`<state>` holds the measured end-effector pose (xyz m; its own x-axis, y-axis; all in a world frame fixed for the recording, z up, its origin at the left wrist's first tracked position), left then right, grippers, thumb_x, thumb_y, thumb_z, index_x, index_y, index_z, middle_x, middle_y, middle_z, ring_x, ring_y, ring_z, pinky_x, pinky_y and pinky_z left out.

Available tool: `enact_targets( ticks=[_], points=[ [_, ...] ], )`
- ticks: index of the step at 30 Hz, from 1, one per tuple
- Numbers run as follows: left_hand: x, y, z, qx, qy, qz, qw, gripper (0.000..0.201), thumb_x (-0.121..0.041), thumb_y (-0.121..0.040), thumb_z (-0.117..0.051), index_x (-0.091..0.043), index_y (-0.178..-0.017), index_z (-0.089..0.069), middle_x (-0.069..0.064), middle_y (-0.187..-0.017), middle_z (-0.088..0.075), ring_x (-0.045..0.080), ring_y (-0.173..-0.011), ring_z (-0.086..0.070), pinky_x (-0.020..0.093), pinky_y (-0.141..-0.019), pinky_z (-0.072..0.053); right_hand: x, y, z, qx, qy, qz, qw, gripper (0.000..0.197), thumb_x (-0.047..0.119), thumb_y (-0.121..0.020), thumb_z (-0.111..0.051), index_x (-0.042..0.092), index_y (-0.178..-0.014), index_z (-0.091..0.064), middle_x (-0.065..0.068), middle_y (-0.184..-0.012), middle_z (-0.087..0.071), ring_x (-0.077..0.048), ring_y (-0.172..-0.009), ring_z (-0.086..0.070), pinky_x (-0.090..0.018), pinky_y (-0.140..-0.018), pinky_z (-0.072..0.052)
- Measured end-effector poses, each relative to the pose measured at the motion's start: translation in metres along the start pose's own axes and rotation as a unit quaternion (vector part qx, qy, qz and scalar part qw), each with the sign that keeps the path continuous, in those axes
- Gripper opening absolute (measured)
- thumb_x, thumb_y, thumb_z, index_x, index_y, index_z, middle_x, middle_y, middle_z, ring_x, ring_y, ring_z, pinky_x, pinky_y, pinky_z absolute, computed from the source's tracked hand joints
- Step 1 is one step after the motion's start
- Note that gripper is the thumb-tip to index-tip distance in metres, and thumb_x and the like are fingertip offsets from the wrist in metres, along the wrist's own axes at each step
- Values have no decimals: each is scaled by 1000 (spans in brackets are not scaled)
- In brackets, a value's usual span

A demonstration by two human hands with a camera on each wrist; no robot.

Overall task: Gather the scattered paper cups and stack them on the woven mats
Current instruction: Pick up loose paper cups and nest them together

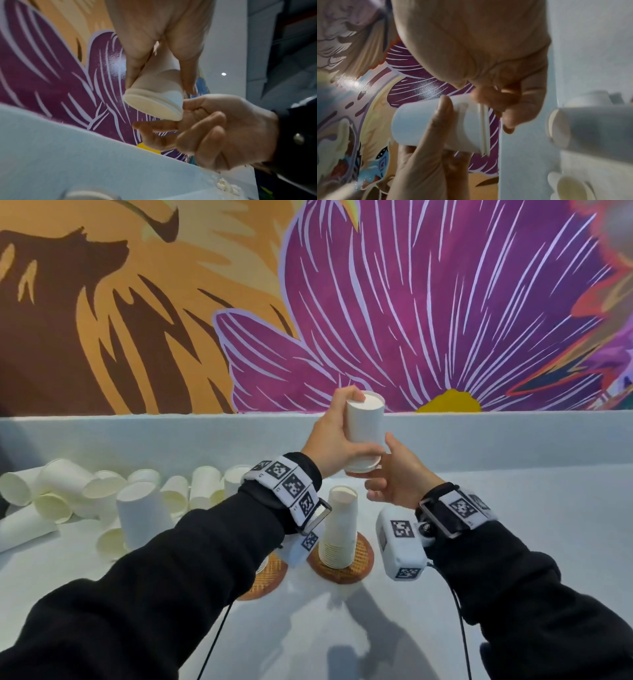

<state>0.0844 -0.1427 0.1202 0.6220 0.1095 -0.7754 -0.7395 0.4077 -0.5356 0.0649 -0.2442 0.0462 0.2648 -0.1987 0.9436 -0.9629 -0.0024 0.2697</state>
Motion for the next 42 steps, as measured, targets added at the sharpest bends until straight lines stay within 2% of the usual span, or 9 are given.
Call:
enact_targets(
  ticks=[7, 11, 15, 18, 25, 32, 36, 39, 42],
  points=[
    [40, 2, -17, -1, -47, 48, 998, 67, -18, -65, -84, -31, -109, -35, -1, -109, -51, 19, -95, -54, 25, -78, -48, -19, -29, 40, -50, 206, -69, 975, 56, 49, -100, -22, 7, -100, -58, -8, -89, -57, -17, -73, -51, -30, -64, -45],
    [104, 30, -44, 115, -134, 145, 973, 63, -13, -66, -81, -26, -111, -39, 1, -117, -50, 22, -100, -51, 30, -84, -47, -38, -58, 69, -117, 232, -71, 963, 26, 30, -96, -42, 9, -92, -58, -5, -87, -54, -17, -73, -52, -32, -75, -43],
    [142, 49, -53, 157, -109, 170, 967, 54, -25, -70, -80, -29, -100, -35, -1, -104, -51, 20, -85, -49, 26, -66, -42, -57, -88, 81, -127, 311, -81, 938, 30, 23, -94, -52, 6, -118, -56, -8, -111, -56, -21, -98, -53, -36, -85, -42],
    [142, 42, -50, 164, -114, 157, 967, 42, -44, -78, -71, -29, -97, -37, -4, -105, -53, 16, -90, -50, 21, -69, -39, -63, -102, 82, -121, 385, -70, 912, 41, 27, -94, -54, 5, -129, -54, -10, -131, -55, -24, -116, -52, -34, -90, -41],
    [146, 36, -52, 184, -76, 168, 965, 35, -30, -82, -69, -32, -84, -34, -7, -96, -53, 17, -83, -49, 25, -68, -42, -85, -139, 71, -73, 504, -59, 858, 29, 17, -90, -56, 4, -116, -62, -12, -121, -63, -24, -103, -58, -27, -79, -40],
    [153, 32, -51, 226, -67, 190, 953, 42, -20, -77, -73, -27, -86, -33, -3, -93, -54, 18, -80, -49, 28, -66, -42, -72, -151, 79, -146, 445, 10, 883, 13, 12, -92, -52, 5, -90, -62, -11, -90, -62, -22, -83, -54, -29, -74, -39],
    [145, 34, -48, 214, -93, 163, 959, 39, -36, -80, -72, -25, -90, -36, -3, -95, -54, 16, -80, -48, 28, -69, -41, -32, -128, 94, -282, 356, 78, 888, 29, 11, -96, -42, -5, -110, -61, -25, -113, -61, -36, -105, -56, -38, -89, -42],
    [131, 32, -37, 165, -131, 138, 968, 35, -44, -86, -62, -19, -105, -47, 3, -115, -54, 16, -96, -52, 26, -76, -41, 7, -93, 92, -372, 246, 148, 883, 33, 11, -97, -36, -6, -117, -55, -26, -121, -57, -38, -113, -52, -40, -94, -40],
    [104, 26, -4, 18, -109, 128, 986, 44, -44, -91, -54, -12, -120, -46, 4, -121, -52, 16, -104, -55, 22, -77, -43, 43, -59, 59, -368, 194, 237, 878, 25, 13, -97, -35, 0, -106, -55, -16, -102, -54, -27, -95, -50, -33, -80, -39]
  ],
)
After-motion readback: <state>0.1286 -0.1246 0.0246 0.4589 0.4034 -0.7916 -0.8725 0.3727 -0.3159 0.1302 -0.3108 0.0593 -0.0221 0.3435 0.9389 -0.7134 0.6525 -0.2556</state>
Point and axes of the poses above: each hand's wrist, its own y-axis away from the middle knuckle, its own z-axis out of the back of the hand, x = y × z, the point moved 7 cm from there along -y, towards the middle knuckle
